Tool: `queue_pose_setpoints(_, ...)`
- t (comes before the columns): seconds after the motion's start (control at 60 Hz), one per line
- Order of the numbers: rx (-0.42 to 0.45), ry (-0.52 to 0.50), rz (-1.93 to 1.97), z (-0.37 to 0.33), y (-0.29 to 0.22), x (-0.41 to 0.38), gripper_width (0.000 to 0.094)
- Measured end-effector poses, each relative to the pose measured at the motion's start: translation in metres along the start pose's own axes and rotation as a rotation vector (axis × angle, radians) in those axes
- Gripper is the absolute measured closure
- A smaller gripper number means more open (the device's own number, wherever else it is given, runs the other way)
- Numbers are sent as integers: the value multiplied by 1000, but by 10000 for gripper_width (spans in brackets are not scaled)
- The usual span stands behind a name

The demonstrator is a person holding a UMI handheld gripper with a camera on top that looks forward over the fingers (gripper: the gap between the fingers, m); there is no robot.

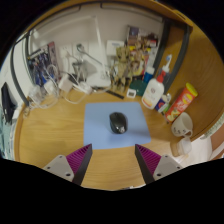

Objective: Arrange mouse

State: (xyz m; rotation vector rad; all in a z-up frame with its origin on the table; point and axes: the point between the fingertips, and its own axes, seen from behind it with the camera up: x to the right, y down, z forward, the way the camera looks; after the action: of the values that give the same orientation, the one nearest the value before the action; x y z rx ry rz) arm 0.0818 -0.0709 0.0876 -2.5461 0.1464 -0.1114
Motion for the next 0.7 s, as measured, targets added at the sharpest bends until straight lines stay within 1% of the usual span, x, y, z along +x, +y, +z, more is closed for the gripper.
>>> queue_pose_setpoints(0.233,272,-15,41,-129,-91,-48,64)
queue_pose_setpoints(0.35,378,-35,60,-181,-121,-71,70)
queue_pose_setpoints(0.417,416,-42,59,-204,-129,-77,65)
queue_pose_setpoints(0.533,456,-43,48,-231,-133,-89,67)
queue_pose_setpoints(0.7,477,-47,22,-250,-128,-105,67)
